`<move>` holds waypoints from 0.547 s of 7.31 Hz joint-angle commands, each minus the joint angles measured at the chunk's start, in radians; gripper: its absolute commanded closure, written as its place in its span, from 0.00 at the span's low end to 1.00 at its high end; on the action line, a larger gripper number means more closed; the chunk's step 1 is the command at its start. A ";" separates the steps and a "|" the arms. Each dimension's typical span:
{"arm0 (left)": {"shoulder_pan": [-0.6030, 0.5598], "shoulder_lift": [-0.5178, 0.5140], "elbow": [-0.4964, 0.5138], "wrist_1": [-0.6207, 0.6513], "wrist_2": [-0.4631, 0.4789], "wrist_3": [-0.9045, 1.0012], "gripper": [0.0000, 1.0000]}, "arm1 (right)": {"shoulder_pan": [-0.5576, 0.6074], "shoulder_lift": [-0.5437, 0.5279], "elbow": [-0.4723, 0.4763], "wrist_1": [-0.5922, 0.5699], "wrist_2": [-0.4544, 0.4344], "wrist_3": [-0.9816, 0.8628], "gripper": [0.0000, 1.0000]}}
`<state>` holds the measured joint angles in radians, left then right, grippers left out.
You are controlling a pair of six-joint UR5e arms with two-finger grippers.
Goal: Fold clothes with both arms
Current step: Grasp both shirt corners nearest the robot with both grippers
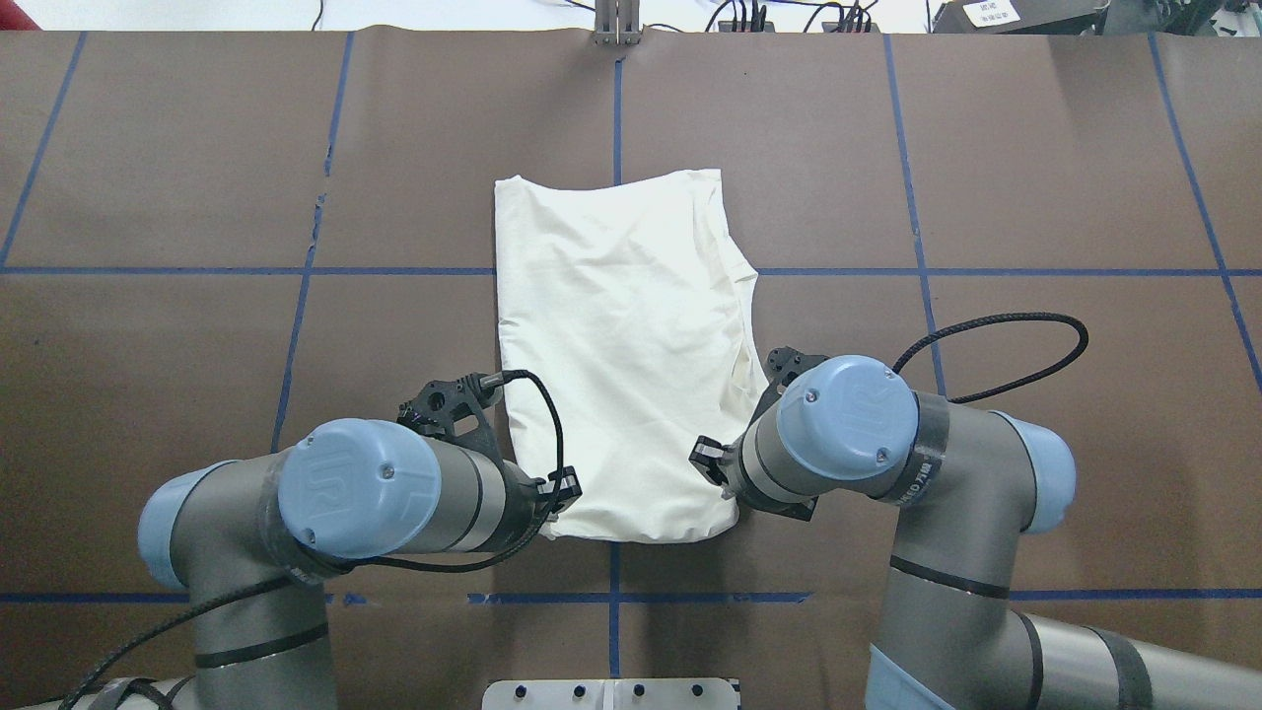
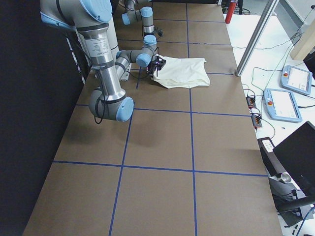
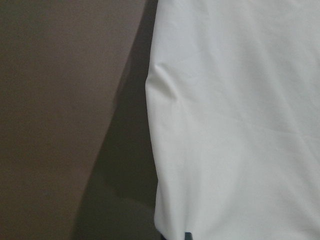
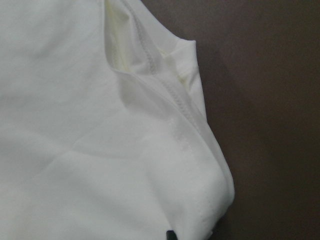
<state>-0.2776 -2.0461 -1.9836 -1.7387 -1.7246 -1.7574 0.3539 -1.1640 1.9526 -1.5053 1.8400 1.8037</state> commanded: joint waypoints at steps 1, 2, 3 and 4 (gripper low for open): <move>0.057 0.049 -0.096 0.043 -0.007 -0.002 1.00 | -0.045 -0.032 0.092 0.000 0.033 0.006 1.00; 0.070 0.058 -0.139 0.069 -0.007 -0.002 1.00 | -0.047 -0.034 0.103 0.000 0.033 0.006 1.00; 0.075 0.050 -0.139 0.071 -0.010 -0.001 1.00 | -0.053 -0.019 0.094 0.000 0.030 0.005 1.00; 0.075 0.041 -0.136 0.068 -0.033 0.001 1.00 | -0.030 -0.016 0.086 0.017 0.019 -0.006 1.00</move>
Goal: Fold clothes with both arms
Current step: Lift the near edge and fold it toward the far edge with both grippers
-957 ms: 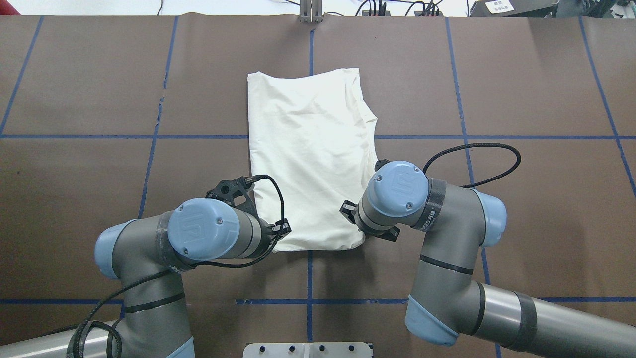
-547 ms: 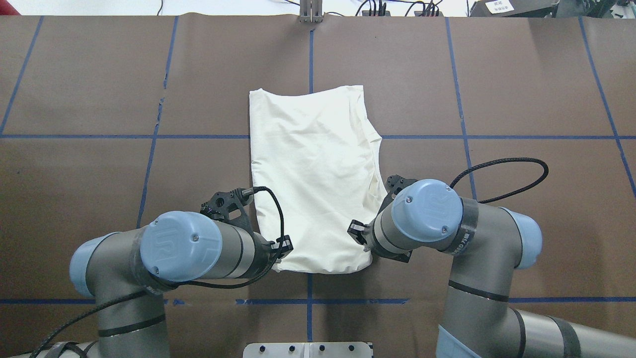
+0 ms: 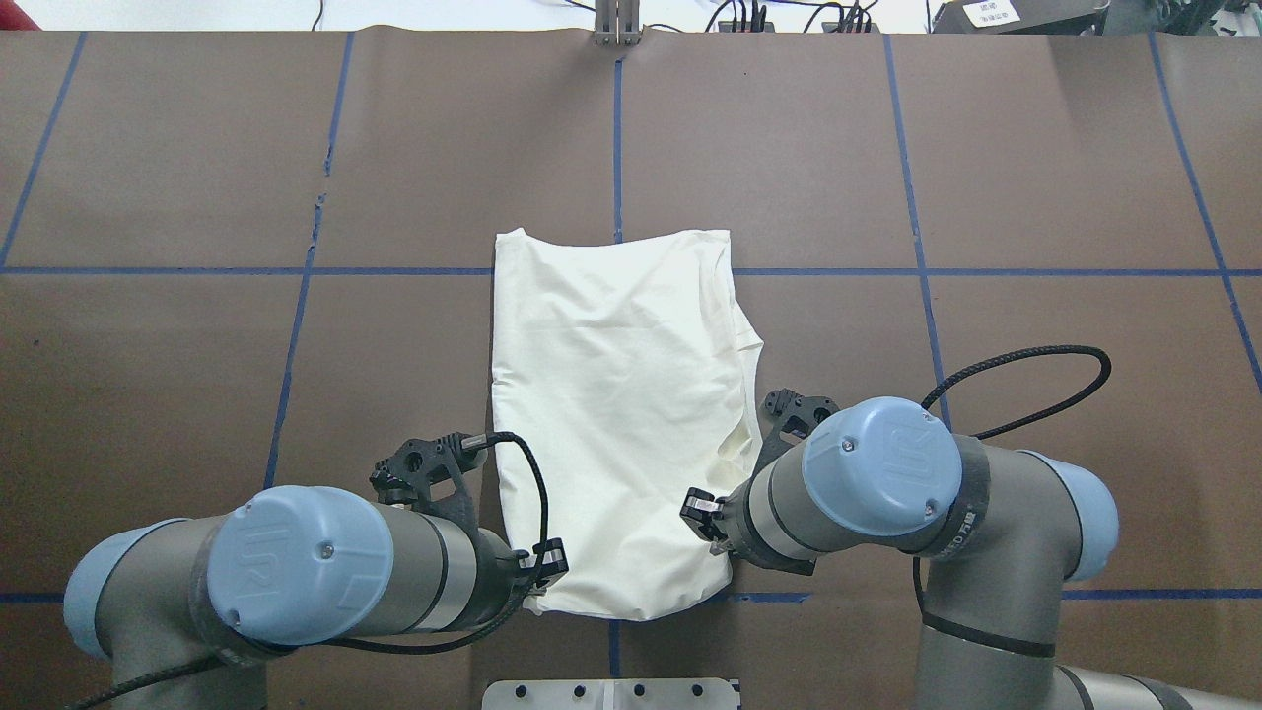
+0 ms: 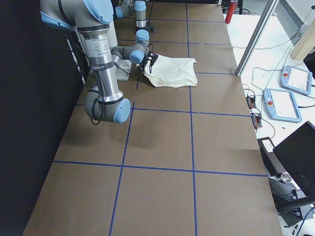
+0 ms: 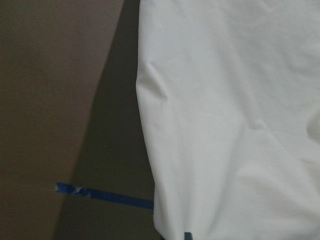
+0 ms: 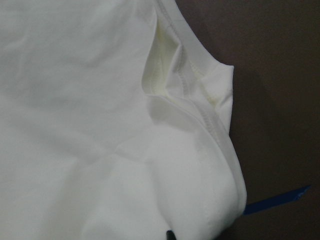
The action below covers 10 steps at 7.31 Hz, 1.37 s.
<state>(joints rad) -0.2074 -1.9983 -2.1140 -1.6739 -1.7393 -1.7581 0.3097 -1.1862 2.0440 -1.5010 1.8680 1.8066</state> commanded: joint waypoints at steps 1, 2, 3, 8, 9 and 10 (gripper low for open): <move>-0.025 -0.014 0.002 0.003 -0.017 0.002 1.00 | 0.081 0.007 -0.024 0.065 0.000 -0.006 1.00; -0.103 -0.028 0.005 -0.001 -0.025 0.024 1.00 | 0.135 0.022 -0.075 0.097 0.002 -0.006 1.00; -0.204 -0.055 0.043 -0.006 -0.035 0.058 1.00 | 0.210 0.084 -0.156 0.102 0.043 -0.012 1.00; -0.434 -0.215 0.469 -0.236 -0.095 0.141 1.00 | 0.396 0.436 -0.693 0.167 0.154 -0.050 1.00; -0.457 -0.250 0.527 -0.239 -0.095 0.158 1.00 | 0.405 0.438 -0.755 0.223 0.154 -0.049 1.00; -0.463 -0.284 0.607 -0.295 -0.094 0.157 1.00 | 0.410 0.439 -0.771 0.228 0.155 -0.052 1.00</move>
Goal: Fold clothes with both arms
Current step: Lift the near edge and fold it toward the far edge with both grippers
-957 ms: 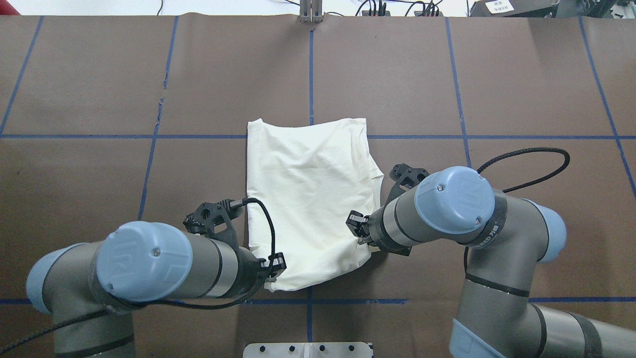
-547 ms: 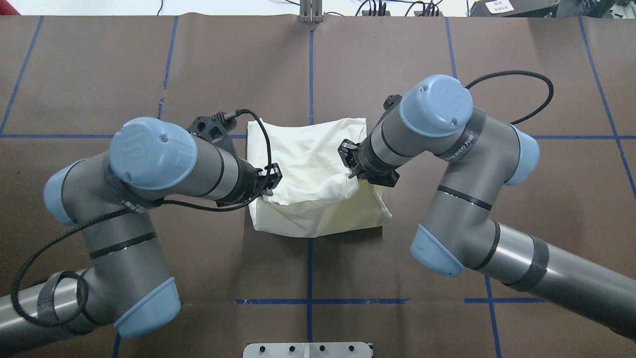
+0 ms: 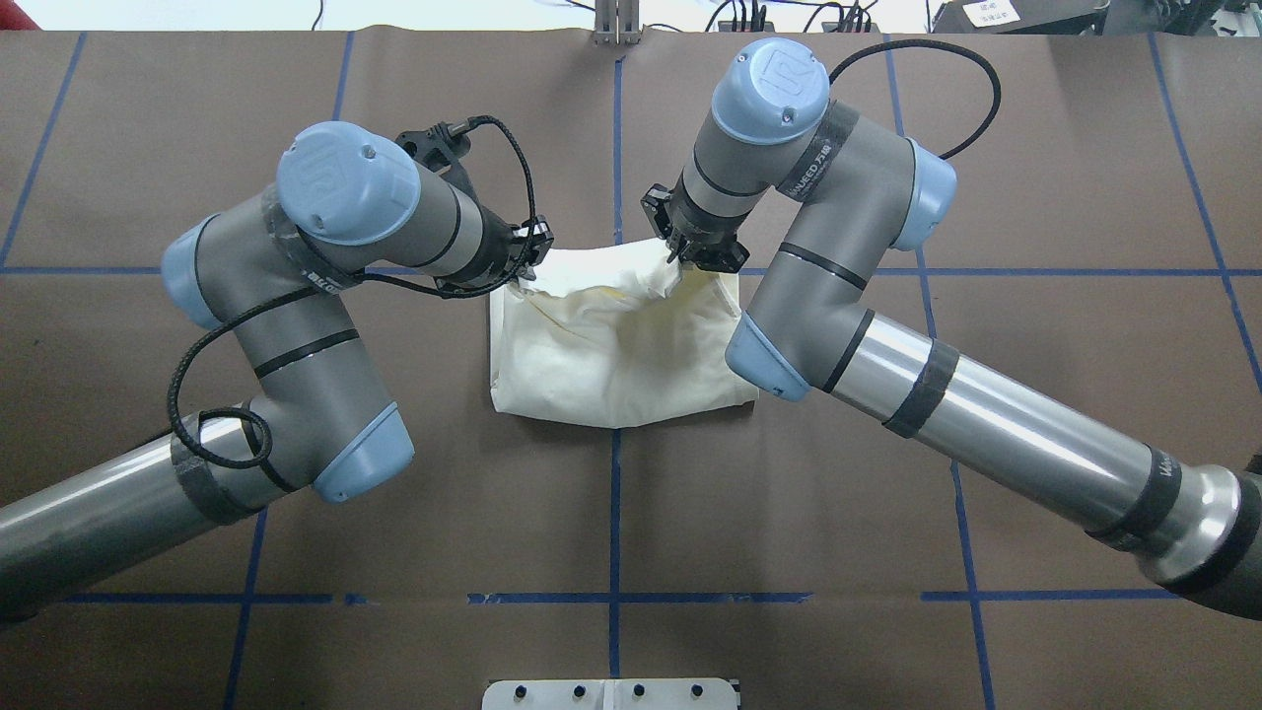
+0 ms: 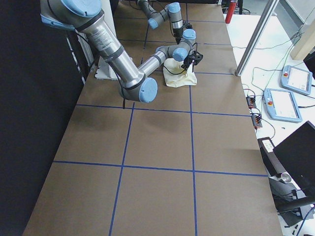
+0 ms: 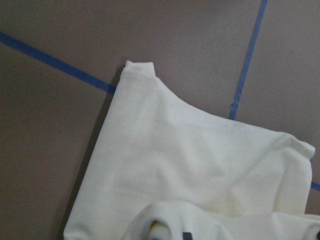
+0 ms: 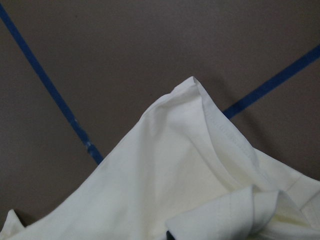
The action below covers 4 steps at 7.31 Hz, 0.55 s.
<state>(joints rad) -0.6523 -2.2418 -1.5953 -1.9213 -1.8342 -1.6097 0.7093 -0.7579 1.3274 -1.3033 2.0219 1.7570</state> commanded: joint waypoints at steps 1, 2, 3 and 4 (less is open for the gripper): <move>-0.020 -0.050 0.153 -0.106 0.004 0.001 1.00 | 0.015 0.015 -0.060 0.030 0.003 -0.007 0.69; -0.039 -0.053 0.193 -0.125 0.004 0.008 1.00 | 0.021 0.023 -0.072 0.030 0.001 -0.016 0.36; -0.058 -0.053 0.202 -0.125 0.004 0.023 1.00 | 0.030 0.029 -0.080 0.030 0.004 -0.016 0.35; -0.061 -0.053 0.204 -0.125 0.003 0.040 1.00 | 0.036 0.029 -0.086 0.030 0.004 -0.019 0.35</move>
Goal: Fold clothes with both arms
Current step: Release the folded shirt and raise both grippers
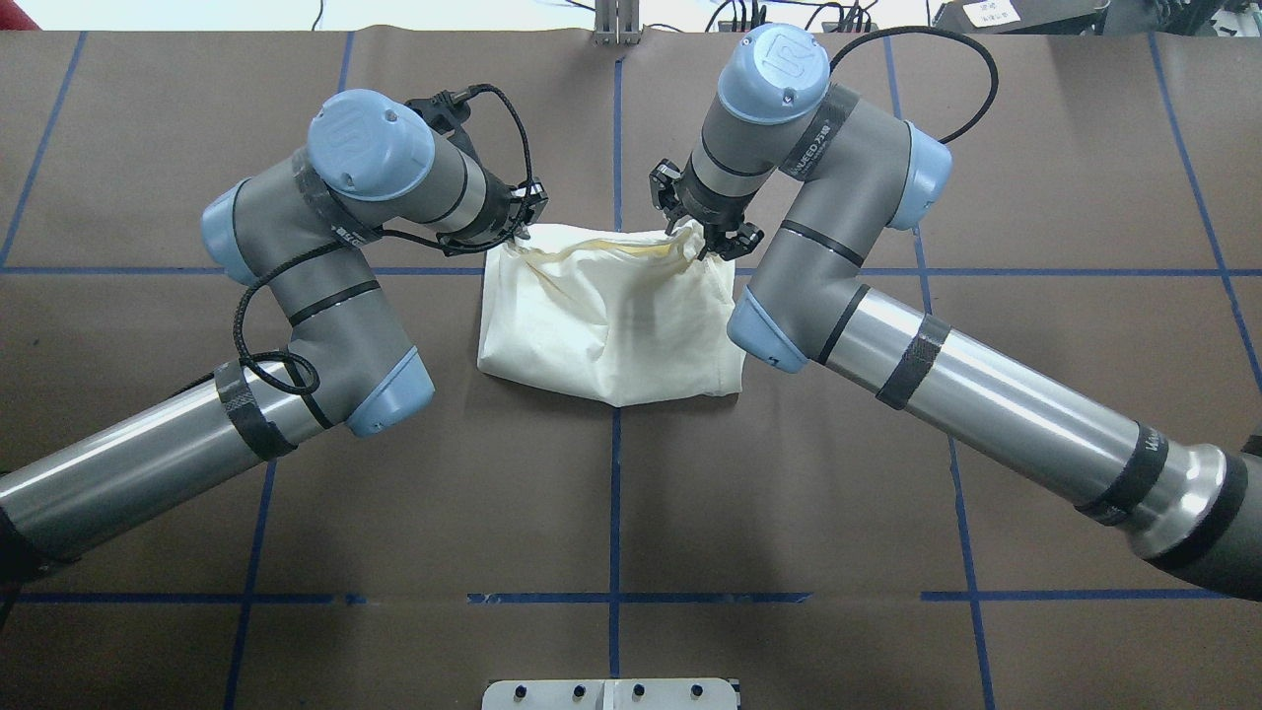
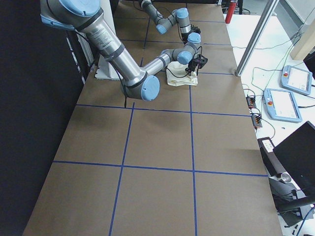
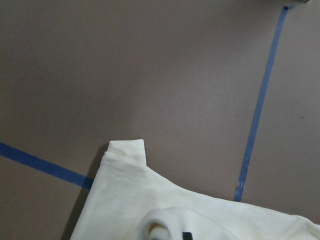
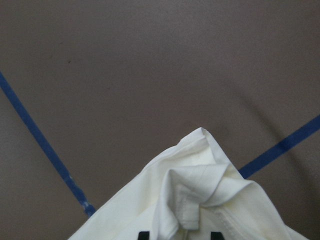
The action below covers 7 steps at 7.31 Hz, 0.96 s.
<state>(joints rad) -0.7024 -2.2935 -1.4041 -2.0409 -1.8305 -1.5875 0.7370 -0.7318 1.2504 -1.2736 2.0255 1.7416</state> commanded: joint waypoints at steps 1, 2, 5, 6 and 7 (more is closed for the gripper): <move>-0.012 -0.001 0.014 -0.005 0.000 0.017 1.00 | 0.019 0.003 -0.023 0.000 0.001 -0.011 0.34; -0.022 -0.001 0.023 -0.007 0.000 0.017 0.55 | 0.039 0.000 -0.029 0.000 0.019 -0.037 0.33; -0.080 -0.001 0.050 -0.016 -0.036 0.174 0.00 | 0.094 -0.012 -0.029 0.000 0.077 -0.147 0.00; -0.072 0.012 0.050 -0.109 -0.059 0.175 0.00 | 0.114 -0.014 -0.022 -0.003 0.122 -0.190 0.00; -0.065 0.058 0.045 -0.254 -0.061 0.137 0.00 | 0.122 -0.017 -0.007 -0.006 0.125 -0.255 0.00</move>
<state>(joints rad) -0.7729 -2.2737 -1.3565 -2.1573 -1.8787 -1.4321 0.8434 -0.7452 1.2293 -1.2759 2.1299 1.5583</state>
